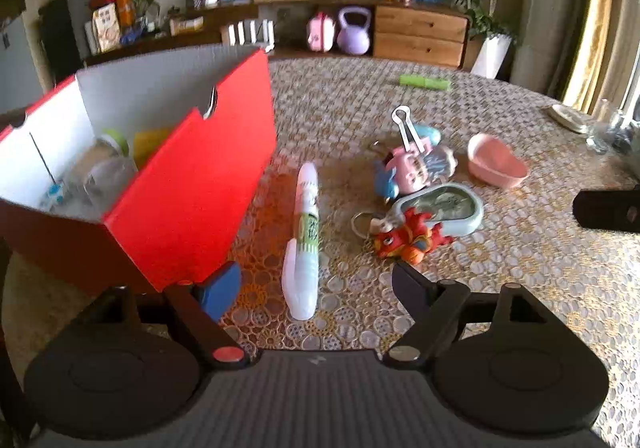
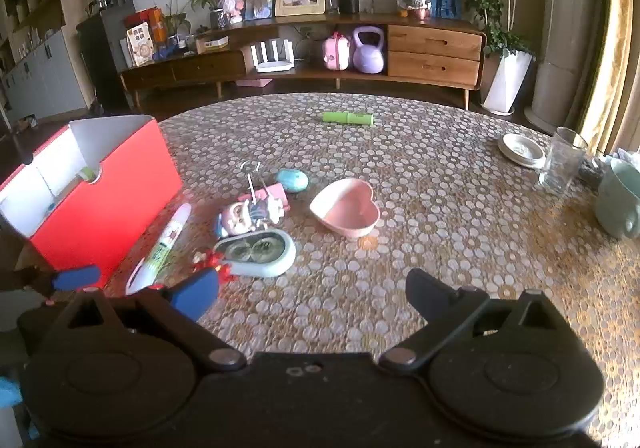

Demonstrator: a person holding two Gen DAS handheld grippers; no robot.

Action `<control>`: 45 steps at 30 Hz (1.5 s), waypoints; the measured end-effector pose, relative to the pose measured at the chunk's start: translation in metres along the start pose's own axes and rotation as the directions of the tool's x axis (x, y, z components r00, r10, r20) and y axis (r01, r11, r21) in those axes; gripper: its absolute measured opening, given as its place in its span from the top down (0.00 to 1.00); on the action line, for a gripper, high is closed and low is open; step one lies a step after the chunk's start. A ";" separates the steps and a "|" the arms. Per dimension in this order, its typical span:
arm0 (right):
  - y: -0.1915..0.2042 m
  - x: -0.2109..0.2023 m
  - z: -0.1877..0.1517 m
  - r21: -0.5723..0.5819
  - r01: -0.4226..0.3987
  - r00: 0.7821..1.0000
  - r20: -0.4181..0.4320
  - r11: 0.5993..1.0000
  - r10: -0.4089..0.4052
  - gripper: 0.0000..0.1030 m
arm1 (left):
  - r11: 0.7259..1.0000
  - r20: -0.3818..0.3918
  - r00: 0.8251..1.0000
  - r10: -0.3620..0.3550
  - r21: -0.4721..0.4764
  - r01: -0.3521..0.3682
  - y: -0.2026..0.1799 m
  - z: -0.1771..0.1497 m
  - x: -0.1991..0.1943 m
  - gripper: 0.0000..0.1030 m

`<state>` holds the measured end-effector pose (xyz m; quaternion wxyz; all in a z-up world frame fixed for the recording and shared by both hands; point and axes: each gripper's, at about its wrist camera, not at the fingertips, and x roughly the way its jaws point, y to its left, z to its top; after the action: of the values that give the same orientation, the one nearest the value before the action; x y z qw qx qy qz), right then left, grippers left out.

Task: Organize rigid objects
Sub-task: 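Withdraw both tools toward the white marker on the table, then grasp the white marker with the left tool while the right tool grasps the pink heart dish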

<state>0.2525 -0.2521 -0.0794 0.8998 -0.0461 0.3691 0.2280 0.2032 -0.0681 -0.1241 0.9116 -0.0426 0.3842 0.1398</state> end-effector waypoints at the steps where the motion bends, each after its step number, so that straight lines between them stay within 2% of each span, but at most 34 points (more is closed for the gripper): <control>1: 0.000 0.005 0.003 -0.005 0.001 1.000 -0.001 1.000 -0.001 0.05 | 1.000 -0.009 1.000 0.003 -0.007 -0.003 0.001 0.000 0.004 0.20; 4: -0.001 0.021 0.011 -0.015 0.016 1.000 -0.003 1.000 -0.016 0.07 | 1.000 -0.027 1.000 0.012 -0.022 -0.013 0.006 -0.003 0.014 0.20; 9: -0.007 0.054 0.017 -0.034 0.058 0.998 -0.027 0.998 -0.059 0.13 | 1.000 -0.036 0.999 0.018 -0.005 -0.018 0.006 -0.004 0.022 0.26; 11: -0.012 0.065 0.017 -0.027 0.068 0.997 -0.039 0.997 -0.069 0.16 | 1.000 -0.038 0.999 0.022 0.003 -0.022 0.005 -0.004 0.025 0.34; 15: -0.020 0.083 0.017 -0.016 0.087 0.995 -0.052 0.996 -0.087 0.18 | 1.000 -0.028 1.000 0.010 -0.013 -0.010 0.006 -0.005 0.027 0.41; 18: -0.023 0.094 0.017 -0.009 0.088 0.995 -0.053 0.996 -0.088 0.20 | 1.000 -0.018 1.000 0.010 -0.022 -0.011 0.007 -0.005 0.025 0.54; 20: -0.025 0.103 0.017 -0.003 0.093 0.994 -0.058 0.996 -0.093 0.20 | 1.000 -0.014 1.000 0.009 -0.019 -0.009 0.007 -0.004 0.025 0.70; 22: -0.025 0.111 0.017 -0.001 0.091 0.994 -0.060 0.996 -0.091 0.21 | 1.000 -0.012 1.000 0.000 -0.011 0.000 0.008 -0.004 0.024 0.72; 23: -0.025 0.115 0.017 -0.004 0.094 0.994 -0.059 0.996 -0.094 0.22 | 1.000 -0.009 1.000 -0.003 -0.004 0.003 0.008 -0.005 0.024 0.79; 31: -0.017 0.135 0.024 -0.036 0.093 0.994 -0.047 0.995 -0.094 0.25 | 0.998 0.020 1.000 -0.013 0.064 0.012 0.004 -0.010 0.022 0.80; 36: -0.013 0.136 0.025 -0.040 0.095 0.995 -0.024 0.995 -0.096 0.36 | 0.997 0.022 1.000 -0.021 0.078 0.020 0.006 -0.010 0.021 0.80; 45: -0.011 0.100 0.019 0.020 0.081 0.997 -0.002 0.997 -0.081 0.36 | 0.997 -0.007 0.999 -0.035 0.073 0.035 0.010 -0.008 0.020 0.80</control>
<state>0.3316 -0.2193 -0.1349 0.9085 -0.0523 0.3697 0.1876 0.2081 -0.0552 -0.1434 0.9137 -0.0162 0.3910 0.1095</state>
